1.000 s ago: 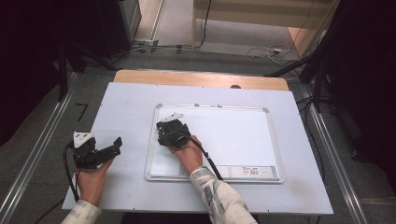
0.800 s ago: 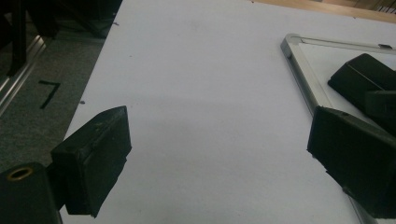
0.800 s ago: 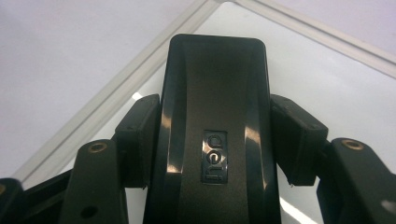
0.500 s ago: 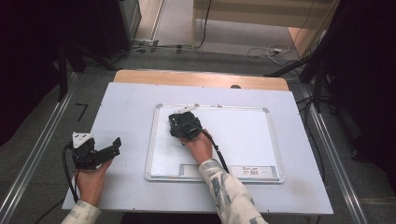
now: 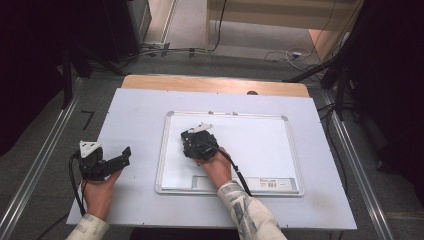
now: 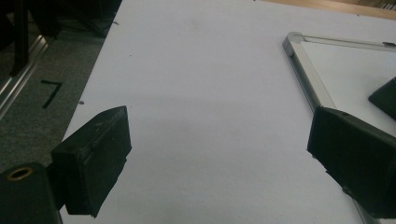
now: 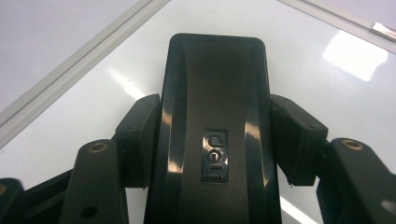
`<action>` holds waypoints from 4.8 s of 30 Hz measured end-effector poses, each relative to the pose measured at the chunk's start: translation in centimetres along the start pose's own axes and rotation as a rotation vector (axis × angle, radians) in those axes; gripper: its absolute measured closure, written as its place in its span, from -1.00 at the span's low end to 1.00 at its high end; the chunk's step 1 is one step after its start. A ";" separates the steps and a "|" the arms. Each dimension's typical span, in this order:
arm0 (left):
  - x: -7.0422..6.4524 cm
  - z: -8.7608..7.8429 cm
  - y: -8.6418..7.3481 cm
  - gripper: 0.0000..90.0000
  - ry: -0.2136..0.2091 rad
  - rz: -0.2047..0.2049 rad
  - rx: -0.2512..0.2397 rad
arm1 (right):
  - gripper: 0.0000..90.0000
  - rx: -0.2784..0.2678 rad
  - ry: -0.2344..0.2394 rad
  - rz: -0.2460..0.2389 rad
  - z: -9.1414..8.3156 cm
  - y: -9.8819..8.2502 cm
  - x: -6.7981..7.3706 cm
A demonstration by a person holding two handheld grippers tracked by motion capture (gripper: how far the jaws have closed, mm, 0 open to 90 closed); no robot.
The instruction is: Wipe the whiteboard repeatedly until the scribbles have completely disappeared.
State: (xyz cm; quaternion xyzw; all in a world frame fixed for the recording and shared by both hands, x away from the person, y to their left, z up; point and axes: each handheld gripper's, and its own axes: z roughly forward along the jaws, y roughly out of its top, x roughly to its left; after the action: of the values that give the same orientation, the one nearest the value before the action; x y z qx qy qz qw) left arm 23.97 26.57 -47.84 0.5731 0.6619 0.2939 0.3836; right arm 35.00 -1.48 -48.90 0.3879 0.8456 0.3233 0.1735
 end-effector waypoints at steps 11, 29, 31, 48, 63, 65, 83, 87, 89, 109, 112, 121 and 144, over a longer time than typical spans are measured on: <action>0.0 0.0 0.0 -0.86 -0.001 -0.006 -0.002 | -0.18 -0.010 0.054 -0.042 0.5 0.5 2.7; 0.4 -0.4 -0.1 -0.86 -0.006 -0.012 -0.008 | -0.18 -0.008 -0.005 0.014 2.5 2.7 -1.4; 0.3 -0.4 -0.1 -0.86 -0.004 -0.010 -0.009 | -0.18 -0.004 -0.016 0.020 2.3 2.5 -2.1; -0.1 -0.3 0.0 -0.86 0.001 0.003 -0.008 | -0.18 -0.002 0.065 -0.071 -0.6 -0.7 1.7; 0.2 -0.4 0.0 -0.86 -0.013 -0.004 -0.010 | -0.18 -0.003 0.017 -0.023 3.5 3.9 1.3; 0.2 -0.5 -0.1 -0.86 -0.013 -0.005 -0.010 | -0.18 0.003 -0.004 -0.005 4.1 4.6 0.7; 0.1 -0.5 0.0 -0.86 -0.016 -0.005 -0.012 | -0.19 0.006 -0.068 0.086 5.6 6.3 -1.6; 0.4 -0.4 0.0 -0.86 -0.015 -0.010 -0.006 | -0.19 0.013 -0.068 0.087 5.6 6.2 -1.3; 0.4 -0.3 0.0 -0.86 -0.015 -0.010 -0.007 | -0.19 0.013 -0.052 0.064 5.2 5.9 -0.6; -0.1 -0.4 0.0 -0.86 -0.005 0.008 -0.007 | -0.18 0.000 0.019 0.006 1.0 1.1 1.8; -0.2 -0.4 0.0 -0.86 -0.001 0.010 -0.009 | -0.18 -0.005 0.027 0.004 0.5 0.5 2.1; -0.3 -0.4 0.0 -0.86 0.001 0.007 -0.011 | -0.18 -0.001 0.036 0.010 -0.2 0.1 2.2; -0.3 -0.4 0.0 -0.86 0.006 0.011 -0.008 | -0.18 -0.086 0.068 0.009 -3.4 1.0 1.7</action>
State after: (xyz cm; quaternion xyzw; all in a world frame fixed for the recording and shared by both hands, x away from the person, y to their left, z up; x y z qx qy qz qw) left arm 23.65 26.25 -47.58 0.5745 0.6584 0.3003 0.3824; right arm 32.58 -1.09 -45.84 0.3727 0.8345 0.3731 0.1595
